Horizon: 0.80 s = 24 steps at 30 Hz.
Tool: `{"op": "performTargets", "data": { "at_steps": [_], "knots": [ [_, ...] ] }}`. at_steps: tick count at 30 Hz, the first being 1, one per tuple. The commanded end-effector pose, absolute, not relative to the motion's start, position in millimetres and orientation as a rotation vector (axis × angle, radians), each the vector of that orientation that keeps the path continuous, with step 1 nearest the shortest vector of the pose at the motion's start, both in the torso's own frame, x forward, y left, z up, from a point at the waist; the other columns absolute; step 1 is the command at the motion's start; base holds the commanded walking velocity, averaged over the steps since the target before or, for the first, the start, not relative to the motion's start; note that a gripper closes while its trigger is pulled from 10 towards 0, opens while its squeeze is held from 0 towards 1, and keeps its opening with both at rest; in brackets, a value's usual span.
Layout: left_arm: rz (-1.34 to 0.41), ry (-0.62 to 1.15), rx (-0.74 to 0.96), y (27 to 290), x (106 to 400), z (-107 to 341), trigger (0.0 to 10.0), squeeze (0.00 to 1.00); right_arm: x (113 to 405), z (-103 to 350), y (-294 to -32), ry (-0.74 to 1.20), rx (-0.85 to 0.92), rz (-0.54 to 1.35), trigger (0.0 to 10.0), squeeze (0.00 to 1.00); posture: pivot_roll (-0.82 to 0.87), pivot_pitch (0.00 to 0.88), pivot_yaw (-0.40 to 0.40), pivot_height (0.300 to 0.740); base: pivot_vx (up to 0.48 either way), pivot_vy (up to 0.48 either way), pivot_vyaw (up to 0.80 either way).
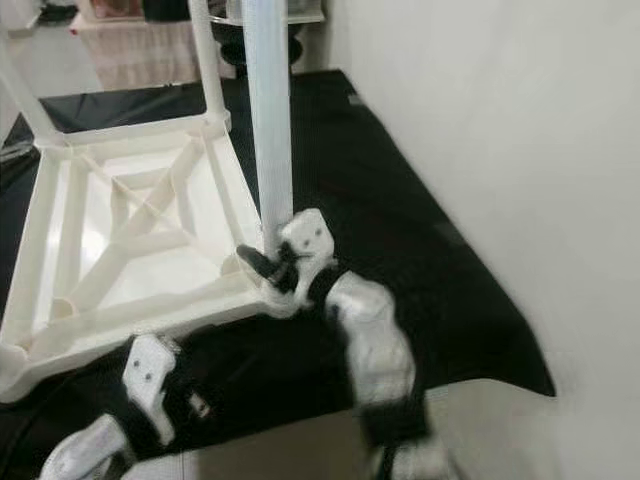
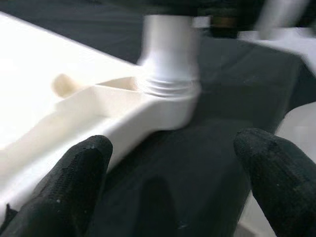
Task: Building children table
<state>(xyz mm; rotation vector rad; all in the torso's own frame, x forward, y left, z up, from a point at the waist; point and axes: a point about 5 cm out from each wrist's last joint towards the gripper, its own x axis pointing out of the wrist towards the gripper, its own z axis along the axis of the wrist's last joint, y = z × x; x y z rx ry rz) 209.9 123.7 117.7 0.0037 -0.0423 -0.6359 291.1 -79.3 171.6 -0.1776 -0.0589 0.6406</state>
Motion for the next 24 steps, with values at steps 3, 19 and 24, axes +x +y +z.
{"op": "performTargets", "data": {
  "at_steps": [3,19,24],
  "knots": [
    [-0.663,-0.022,0.011,124.1,212.0,114.7,10.0,0.0,298.9,135.7,-76.5,0.135,-0.23,0.661,0.0,0.0,0.02,0.173,-0.001,0.74,0.0,0.0,0.0],
    [-0.649,-0.035,0.02,120.7,212.7,116.5,10.0,0.0,317.3,183.3,-59.2,-0.052,-0.111,1.004,10.0,1.0,0.05,0.17,-0.01,0.74,0.0,0.0,0.0],
    [-0.644,-0.039,0.019,121.3,212.0,118.5,10.0,0.0,316.0,187.1,-64.5,0.002,-0.149,1.267,10.0,0.0,0.07,0.176,-0.016,0.74,0.0,0.0,0.0]
  ]
}}
